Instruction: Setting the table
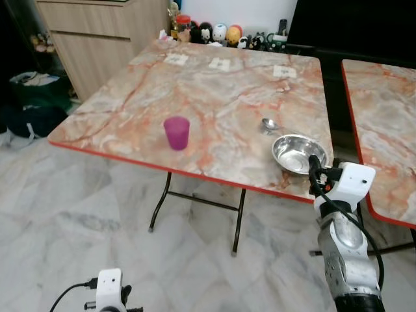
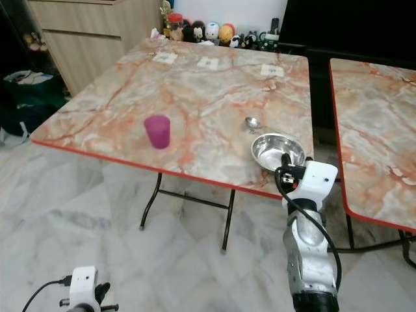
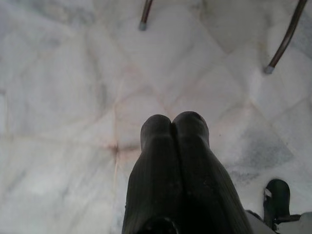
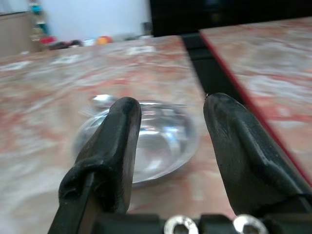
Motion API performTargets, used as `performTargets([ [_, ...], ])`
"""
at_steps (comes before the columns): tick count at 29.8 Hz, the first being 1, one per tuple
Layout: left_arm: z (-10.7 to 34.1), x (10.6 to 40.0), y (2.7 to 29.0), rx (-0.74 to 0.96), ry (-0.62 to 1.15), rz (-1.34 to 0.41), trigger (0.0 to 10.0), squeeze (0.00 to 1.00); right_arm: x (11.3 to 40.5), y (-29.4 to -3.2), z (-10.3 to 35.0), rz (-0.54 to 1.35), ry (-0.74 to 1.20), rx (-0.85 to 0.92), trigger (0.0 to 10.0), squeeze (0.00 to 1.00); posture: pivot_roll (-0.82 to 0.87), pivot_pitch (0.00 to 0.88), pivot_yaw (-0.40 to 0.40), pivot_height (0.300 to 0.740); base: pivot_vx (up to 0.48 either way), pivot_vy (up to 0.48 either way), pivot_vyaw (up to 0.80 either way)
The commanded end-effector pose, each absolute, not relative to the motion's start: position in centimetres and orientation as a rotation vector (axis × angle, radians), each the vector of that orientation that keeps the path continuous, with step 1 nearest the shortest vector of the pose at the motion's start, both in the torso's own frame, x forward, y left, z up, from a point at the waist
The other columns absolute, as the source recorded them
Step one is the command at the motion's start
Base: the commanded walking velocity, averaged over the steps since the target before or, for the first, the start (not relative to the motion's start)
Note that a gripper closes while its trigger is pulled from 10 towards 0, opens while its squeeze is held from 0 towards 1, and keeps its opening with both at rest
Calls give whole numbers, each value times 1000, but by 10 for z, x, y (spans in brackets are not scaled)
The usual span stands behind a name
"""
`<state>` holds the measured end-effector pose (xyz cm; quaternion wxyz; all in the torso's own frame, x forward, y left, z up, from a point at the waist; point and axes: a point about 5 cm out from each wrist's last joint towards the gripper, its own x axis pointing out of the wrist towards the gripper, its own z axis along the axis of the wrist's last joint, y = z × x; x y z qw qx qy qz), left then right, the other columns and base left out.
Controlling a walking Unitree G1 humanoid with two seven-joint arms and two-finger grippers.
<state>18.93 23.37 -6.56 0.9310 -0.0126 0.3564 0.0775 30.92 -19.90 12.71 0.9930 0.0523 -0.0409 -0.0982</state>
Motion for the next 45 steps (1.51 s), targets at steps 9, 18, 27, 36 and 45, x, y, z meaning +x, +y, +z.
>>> performTargets([
  [9, -68, 188, 230, -14, 751, 140, 10000, 0, 306, -206, 123, -231, -72, 113, 10000, 0, -8, 72, 2, 740, 182, 0, -267],
  [18, -69, 187, 230, -17, 754, 139, 10000, 0, 305, -197, 126, -158, -75, 162, 10000, 0, -9, 75, 1, 740, 0, 0, 0],
  [27, -69, 186, 230, -14, 760, 133, 10000, 0, 305, -192, 134, -71, -69, 228, 10000, 1000, -16, 76, 2, 740, 0, 0, 0],
  [36, -71, 183, 231, -7, 777, 131, 10000, 0, 316, -197, 128, -154, 12, 361, 10000, 0, -4, 76, -1, 740, 0, 0, 0],
  [45, -72, 179, 232, -7, 790, 132, 10000, 0, 313, -194, 112, -135, 129, 421, 10000, 0, -11, 78, 2, 740, 0, 0, 0],
])
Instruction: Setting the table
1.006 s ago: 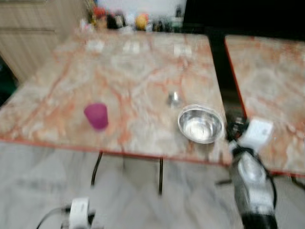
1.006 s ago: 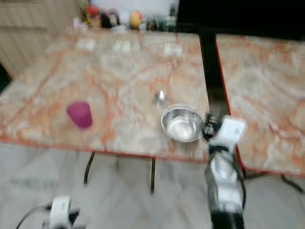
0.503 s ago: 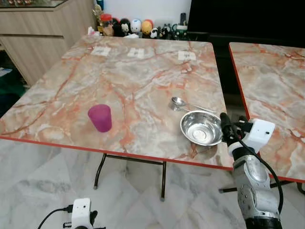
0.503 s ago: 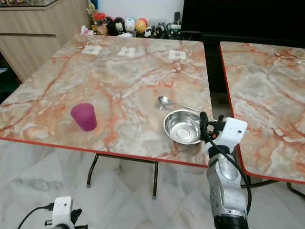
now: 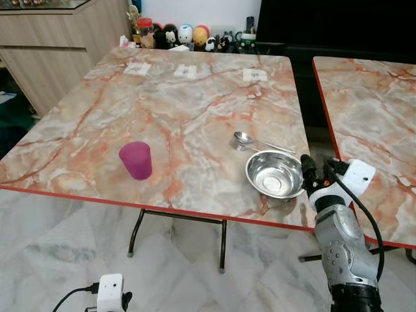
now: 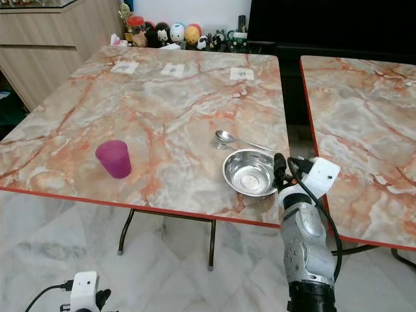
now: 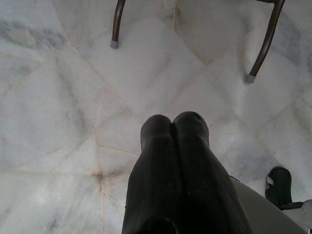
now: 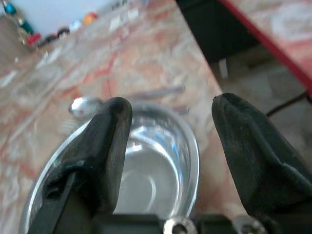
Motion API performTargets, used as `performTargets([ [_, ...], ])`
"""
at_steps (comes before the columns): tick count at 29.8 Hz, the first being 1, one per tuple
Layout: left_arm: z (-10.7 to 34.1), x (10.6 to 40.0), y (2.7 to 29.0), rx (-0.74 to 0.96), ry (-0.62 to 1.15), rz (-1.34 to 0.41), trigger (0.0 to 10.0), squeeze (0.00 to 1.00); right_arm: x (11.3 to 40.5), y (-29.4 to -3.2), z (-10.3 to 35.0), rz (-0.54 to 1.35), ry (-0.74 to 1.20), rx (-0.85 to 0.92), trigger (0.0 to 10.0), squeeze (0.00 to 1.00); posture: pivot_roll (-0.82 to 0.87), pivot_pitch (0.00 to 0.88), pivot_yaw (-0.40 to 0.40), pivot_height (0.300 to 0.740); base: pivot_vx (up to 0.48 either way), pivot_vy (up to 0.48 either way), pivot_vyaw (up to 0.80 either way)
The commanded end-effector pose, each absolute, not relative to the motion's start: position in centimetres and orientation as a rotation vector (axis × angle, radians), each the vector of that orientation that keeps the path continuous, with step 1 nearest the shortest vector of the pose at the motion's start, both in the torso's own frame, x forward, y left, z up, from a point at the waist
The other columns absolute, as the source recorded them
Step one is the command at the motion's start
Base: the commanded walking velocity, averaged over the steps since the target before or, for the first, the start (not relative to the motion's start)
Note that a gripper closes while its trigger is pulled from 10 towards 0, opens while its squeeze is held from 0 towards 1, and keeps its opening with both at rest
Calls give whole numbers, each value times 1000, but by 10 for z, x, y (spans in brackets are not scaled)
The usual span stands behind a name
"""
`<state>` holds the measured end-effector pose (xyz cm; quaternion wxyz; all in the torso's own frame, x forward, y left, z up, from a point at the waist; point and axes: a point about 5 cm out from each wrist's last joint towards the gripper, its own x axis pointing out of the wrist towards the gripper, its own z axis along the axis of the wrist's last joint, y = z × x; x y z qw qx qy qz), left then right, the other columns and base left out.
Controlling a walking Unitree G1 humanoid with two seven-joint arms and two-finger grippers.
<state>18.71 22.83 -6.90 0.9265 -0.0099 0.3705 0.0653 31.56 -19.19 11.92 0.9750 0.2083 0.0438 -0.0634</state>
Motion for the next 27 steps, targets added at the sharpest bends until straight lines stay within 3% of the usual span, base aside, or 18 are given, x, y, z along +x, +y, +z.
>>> performTargets([
  [1, -73, 179, 231, -7, 791, 132, 10000, 0, 313, -194, 111, -130, 137, 420, 10000, 0, -10, 77, 2, 740, 0, 0, 0],
  [6, -73, 178, 231, -5, 798, 130, 10000, 0, 312, -196, 103, -140, 209, 367, 10000, 0, -11, 77, 1, 740, 0, 0, 0],
  [22, -73, 179, 231, 4, 804, 121, 10000, 0, 311, -188, 86, -59, 318, 452, 10000, 0, -8, 78, 2, 740, 0, 0, 0],
  [23, -73, 180, 231, 5, 803, 120, 10000, 0, 311, -188, 84, -63, 329, 439, 9412, 0, -9, 77, 2, 740, 0, 0, 0],
  [24, -73, 180, 230, 5, 802, 118, 10000, 0, 311, -188, 82, -72, 338, 436, 275, 0, -8, 76, 2, 740, 0, 0, 0],
  [27, -73, 181, 229, 6, 797, 113, 10000, 0, 311, -188, 79, -79, 353, 439, 0, 0, -4, 77, 3, 740, 0, 0, 0],
])
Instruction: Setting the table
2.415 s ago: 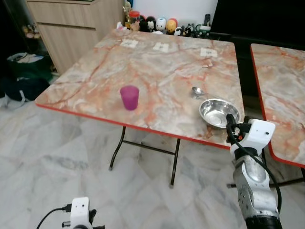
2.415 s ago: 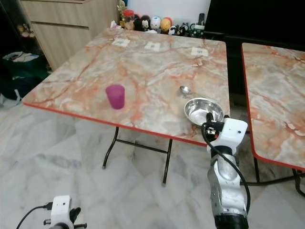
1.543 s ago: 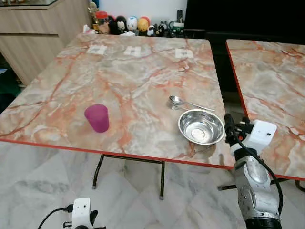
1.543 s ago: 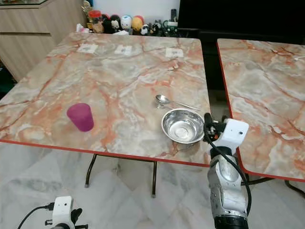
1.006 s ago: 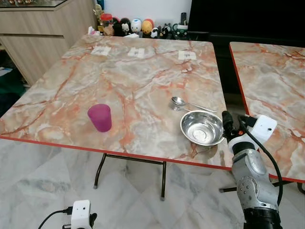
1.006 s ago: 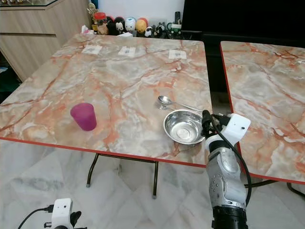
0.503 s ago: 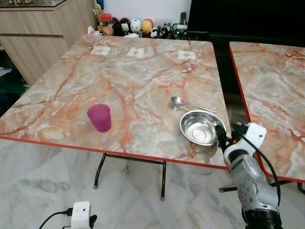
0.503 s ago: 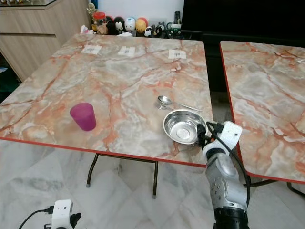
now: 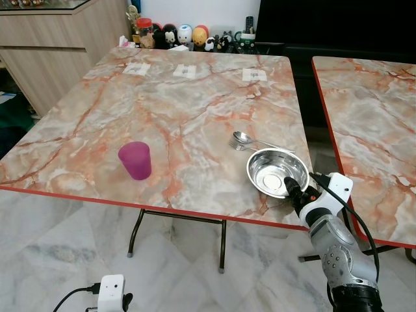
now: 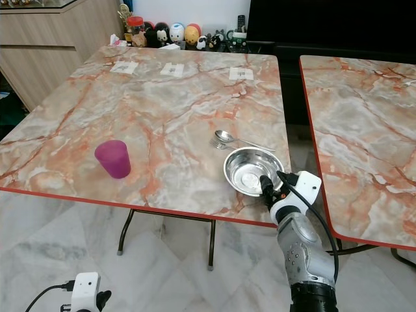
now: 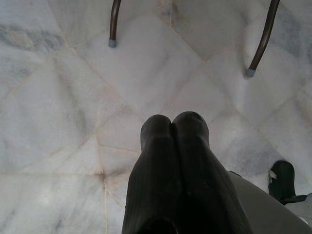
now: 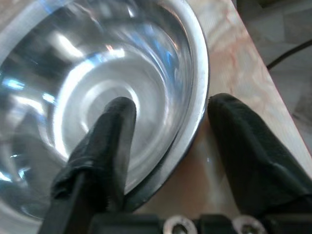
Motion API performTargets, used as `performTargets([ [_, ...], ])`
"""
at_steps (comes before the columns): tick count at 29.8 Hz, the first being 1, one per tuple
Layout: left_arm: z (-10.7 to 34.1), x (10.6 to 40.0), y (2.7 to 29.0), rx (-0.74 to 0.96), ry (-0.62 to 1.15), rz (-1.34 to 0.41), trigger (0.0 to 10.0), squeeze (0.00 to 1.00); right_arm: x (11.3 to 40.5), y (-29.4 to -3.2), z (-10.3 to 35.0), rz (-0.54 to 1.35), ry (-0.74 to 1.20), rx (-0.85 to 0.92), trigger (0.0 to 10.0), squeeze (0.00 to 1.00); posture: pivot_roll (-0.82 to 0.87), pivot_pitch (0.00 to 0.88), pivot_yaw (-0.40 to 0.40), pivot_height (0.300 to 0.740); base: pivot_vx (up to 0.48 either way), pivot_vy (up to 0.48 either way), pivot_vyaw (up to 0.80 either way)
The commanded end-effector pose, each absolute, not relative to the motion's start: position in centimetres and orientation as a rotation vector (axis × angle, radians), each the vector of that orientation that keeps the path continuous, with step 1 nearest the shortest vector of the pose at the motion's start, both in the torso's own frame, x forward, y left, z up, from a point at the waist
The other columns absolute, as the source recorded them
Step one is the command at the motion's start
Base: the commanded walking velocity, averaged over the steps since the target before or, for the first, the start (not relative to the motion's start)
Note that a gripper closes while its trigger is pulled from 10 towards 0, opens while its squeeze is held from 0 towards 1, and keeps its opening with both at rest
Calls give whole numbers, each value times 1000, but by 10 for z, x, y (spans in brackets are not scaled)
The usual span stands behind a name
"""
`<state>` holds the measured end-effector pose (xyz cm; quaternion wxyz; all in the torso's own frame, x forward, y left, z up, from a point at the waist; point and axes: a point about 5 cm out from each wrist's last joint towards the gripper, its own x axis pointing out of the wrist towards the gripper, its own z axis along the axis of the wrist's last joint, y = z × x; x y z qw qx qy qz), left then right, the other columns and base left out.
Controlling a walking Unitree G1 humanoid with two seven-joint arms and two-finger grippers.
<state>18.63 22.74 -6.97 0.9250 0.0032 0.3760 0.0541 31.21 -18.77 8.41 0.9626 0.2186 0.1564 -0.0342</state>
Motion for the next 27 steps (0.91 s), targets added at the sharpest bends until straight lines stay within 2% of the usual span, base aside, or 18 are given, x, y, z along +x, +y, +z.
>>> performTargets([
  [1, -73, 182, 228, 7, 796, 111, 10000, 0, 311, -188, 79, -77, 353, 440, 0, 0, -4, 76, 3, 740, 0, 0, 0],
  [27, -73, 180, 229, 72, 804, 60, 10000, 0, 317, -192, 88, -113, 279, 462, 0, 0, -1, 57, 8, 740, 0, 0, 0],
])
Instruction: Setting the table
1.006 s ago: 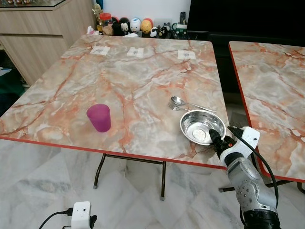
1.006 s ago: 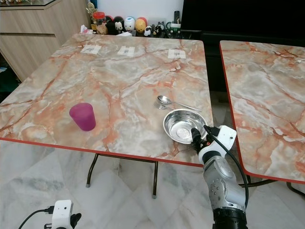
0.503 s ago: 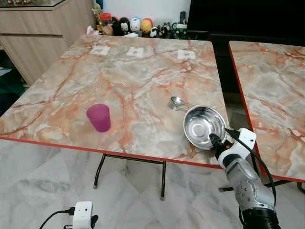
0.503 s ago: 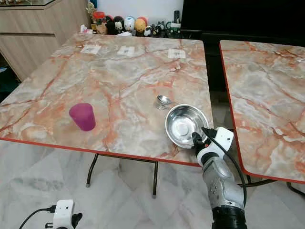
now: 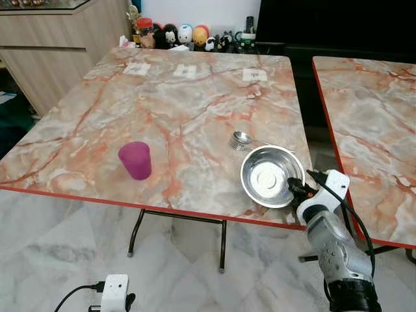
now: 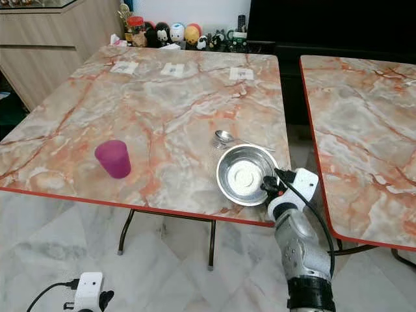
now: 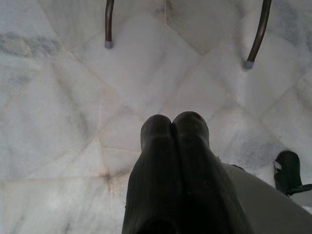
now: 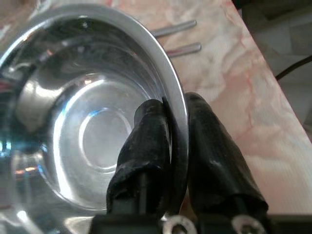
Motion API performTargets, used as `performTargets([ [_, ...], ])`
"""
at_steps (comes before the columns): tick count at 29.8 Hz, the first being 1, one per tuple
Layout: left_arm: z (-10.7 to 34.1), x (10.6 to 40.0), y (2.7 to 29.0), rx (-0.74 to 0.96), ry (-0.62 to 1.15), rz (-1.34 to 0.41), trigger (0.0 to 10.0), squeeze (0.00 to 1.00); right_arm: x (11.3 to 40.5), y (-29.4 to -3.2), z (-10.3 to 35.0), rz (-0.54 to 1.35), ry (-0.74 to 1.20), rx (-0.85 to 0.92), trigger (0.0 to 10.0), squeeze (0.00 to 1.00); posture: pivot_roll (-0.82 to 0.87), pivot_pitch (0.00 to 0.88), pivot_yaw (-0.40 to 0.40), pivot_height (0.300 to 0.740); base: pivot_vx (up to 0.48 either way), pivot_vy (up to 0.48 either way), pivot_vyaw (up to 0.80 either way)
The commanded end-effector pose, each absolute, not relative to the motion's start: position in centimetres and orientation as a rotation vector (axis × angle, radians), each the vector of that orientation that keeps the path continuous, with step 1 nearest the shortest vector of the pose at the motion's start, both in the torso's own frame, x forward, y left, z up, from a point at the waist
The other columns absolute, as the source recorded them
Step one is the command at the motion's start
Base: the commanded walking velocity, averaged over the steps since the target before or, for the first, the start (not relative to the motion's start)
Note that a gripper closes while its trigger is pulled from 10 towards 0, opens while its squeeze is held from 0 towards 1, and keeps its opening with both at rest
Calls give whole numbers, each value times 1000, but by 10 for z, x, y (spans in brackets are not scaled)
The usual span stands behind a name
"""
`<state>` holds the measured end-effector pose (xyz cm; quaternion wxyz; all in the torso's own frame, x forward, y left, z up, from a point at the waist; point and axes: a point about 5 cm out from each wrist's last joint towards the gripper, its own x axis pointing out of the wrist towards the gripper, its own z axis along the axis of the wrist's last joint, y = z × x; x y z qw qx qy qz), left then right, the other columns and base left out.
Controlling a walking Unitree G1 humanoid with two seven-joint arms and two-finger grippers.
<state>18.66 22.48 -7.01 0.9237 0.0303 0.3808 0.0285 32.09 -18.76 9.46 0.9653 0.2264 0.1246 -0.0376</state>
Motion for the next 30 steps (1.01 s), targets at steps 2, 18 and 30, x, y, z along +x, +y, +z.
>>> performTargets([
  [2, -73, 180, 229, 73, 806, 59, 10000, 0, 318, -192, 90, -121, 261, 468, 0, 0, 1, 50, 9, 740, 0, 0, 0],
  [18, -75, 179, 223, 94, 820, 36, 10000, 0, 296, -202, 105, -234, 29, 508, 0, 0, -4, 23, 11, 740, 0, 0, 0],
  [30, -72, 183, 223, 133, 800, 22, 10000, 0, 296, -198, 130, -182, -127, 399, 10000, 0, -15, 10, 13, 740, 0, -118, 0],
])
